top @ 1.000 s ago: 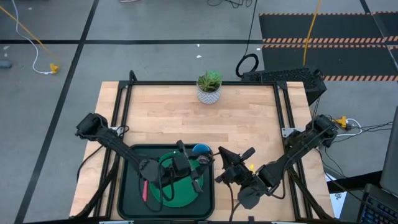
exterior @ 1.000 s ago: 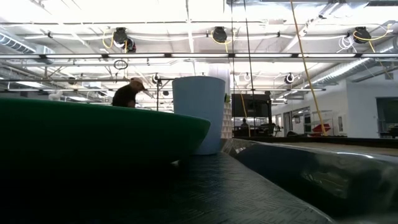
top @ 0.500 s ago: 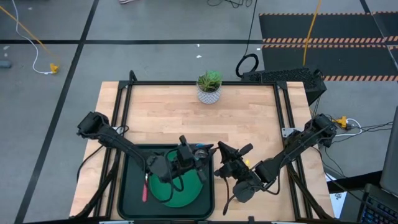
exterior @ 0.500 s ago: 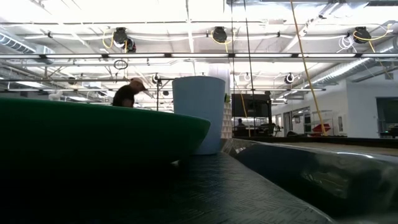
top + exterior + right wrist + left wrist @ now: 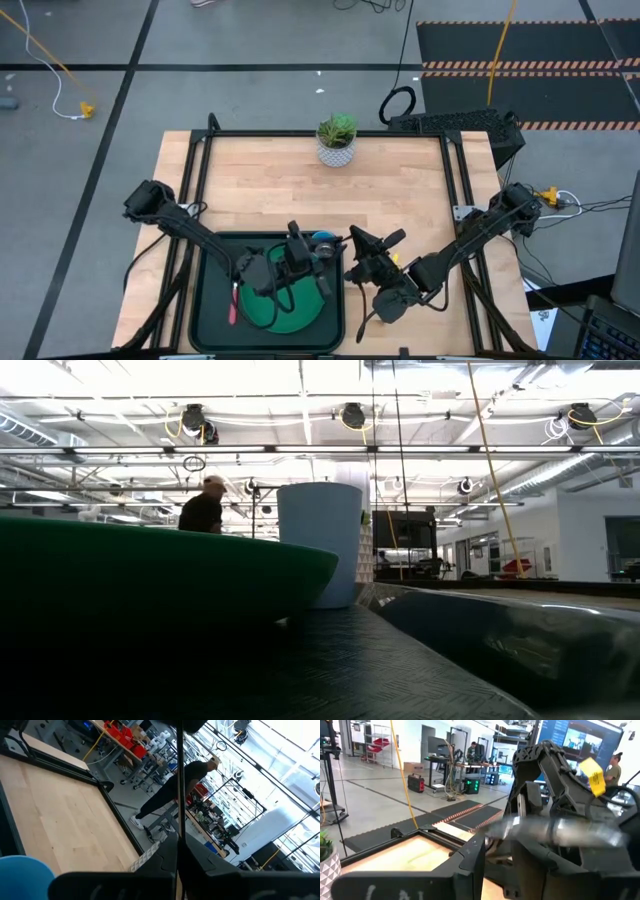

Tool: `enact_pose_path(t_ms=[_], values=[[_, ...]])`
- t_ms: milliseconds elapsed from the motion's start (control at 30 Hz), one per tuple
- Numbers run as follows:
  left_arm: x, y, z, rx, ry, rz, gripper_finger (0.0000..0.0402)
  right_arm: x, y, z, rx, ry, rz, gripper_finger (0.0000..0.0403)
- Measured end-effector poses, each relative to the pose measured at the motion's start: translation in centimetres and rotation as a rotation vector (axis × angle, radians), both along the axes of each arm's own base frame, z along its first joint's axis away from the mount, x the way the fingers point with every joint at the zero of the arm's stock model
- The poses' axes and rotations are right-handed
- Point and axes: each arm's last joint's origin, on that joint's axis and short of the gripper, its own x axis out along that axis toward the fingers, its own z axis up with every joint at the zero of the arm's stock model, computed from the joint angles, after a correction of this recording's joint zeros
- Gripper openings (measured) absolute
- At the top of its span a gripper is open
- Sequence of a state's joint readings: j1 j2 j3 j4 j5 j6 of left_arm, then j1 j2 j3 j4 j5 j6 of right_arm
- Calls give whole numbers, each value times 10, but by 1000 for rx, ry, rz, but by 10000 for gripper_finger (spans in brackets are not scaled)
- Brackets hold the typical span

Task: Pick and place plate/cup/fork/spoon on tray
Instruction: Put the black spoon on the black tray to the left of the red fork

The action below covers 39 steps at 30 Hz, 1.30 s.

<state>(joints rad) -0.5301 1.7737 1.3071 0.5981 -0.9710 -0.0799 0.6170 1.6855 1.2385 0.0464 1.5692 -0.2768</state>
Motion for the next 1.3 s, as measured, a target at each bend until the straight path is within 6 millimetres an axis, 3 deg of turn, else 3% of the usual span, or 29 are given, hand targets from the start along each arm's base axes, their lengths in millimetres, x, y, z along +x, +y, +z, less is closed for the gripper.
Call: enact_pose_path(t_ms=[1300], values=[[0, 4, 0, 26, 17, 75, 92, 3, -2, 8, -22, 31, -7, 0]])
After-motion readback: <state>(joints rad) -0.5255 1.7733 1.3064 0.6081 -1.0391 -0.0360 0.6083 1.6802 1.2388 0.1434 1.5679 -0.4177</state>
